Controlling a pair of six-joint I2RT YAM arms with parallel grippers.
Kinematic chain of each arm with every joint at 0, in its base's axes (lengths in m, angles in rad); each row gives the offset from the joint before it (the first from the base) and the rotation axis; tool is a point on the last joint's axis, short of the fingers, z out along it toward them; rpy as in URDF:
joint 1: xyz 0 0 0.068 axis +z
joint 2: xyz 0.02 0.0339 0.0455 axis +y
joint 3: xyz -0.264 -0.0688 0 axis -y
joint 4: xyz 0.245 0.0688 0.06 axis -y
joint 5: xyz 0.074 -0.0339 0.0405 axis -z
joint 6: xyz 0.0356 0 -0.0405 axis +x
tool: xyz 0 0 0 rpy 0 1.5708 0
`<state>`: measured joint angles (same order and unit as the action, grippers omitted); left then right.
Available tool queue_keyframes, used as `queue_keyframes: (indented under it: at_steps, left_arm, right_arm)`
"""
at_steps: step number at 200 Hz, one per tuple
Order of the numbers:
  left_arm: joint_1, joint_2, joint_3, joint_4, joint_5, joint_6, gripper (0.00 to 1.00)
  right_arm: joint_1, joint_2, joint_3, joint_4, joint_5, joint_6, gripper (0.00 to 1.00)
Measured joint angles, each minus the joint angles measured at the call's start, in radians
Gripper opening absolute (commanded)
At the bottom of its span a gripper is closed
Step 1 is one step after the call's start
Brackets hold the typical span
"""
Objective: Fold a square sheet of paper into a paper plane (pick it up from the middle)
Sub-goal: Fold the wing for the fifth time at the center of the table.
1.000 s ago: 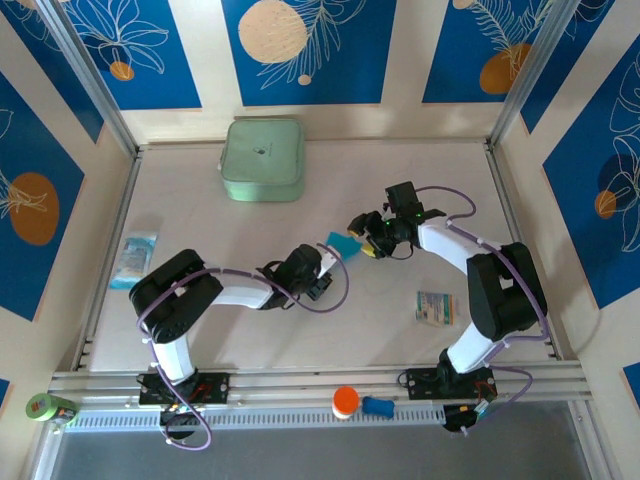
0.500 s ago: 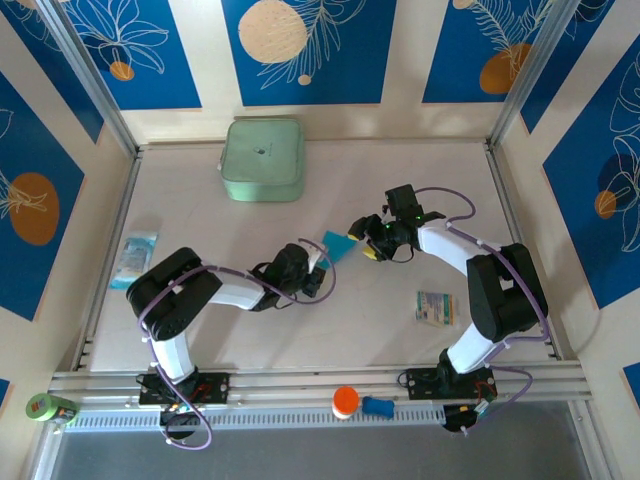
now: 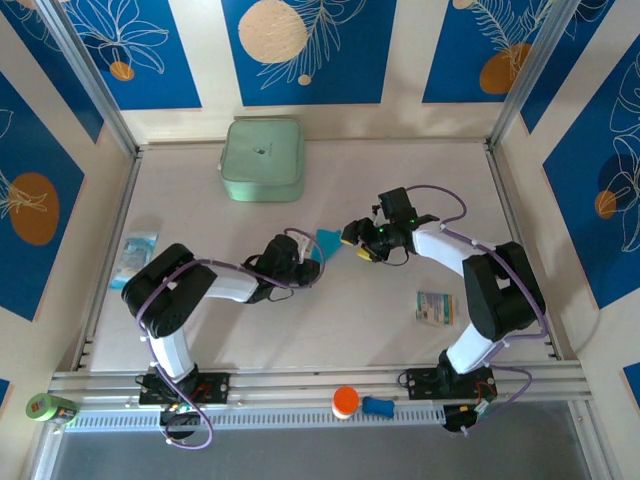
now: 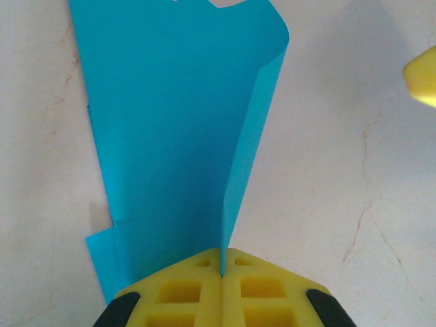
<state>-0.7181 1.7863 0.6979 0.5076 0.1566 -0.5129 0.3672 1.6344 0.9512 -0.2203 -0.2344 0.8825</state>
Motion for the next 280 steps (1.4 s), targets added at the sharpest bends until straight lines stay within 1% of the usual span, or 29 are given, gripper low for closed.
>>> queue_keyframes:
  at_steps: [30,60,118,160,211,234,280]
  left_arm:
    - [0.024,0.000,0.000,0.010,0.042,-0.061,0.03]
    - [0.038,0.000,0.000,0.030,0.069,-0.100,0.05]
    - [0.046,-0.001,-0.001,0.033,0.080,-0.107,0.06]
    - [0.052,-0.006,-0.013,0.037,0.080,-0.111,0.08]
    - [0.055,-0.006,-0.028,0.066,0.087,-0.152,0.10]
    - [0.055,-0.005,-0.030,0.075,0.088,-0.164,0.11]
    - [0.058,0.006,-0.034,0.080,0.098,-0.175,0.17]
  right_arm:
    - [0.000,0.042,0.000,0.038,-0.048,-0.032,0.55]
    - [0.010,0.098,0.004,0.045,-0.085,-0.055,0.54]
    - [0.040,0.171,0.084,0.039,-0.116,-0.072,0.55]
    - [0.053,0.237,0.147,0.016,-0.118,-0.093,0.52]
    - [0.077,0.303,0.202,-0.032,-0.109,-0.126,0.51]
    - [0.084,0.319,0.222,-0.058,-0.099,-0.136,0.51]
    - [0.099,0.342,0.276,-0.133,-0.064,-0.161,0.55]
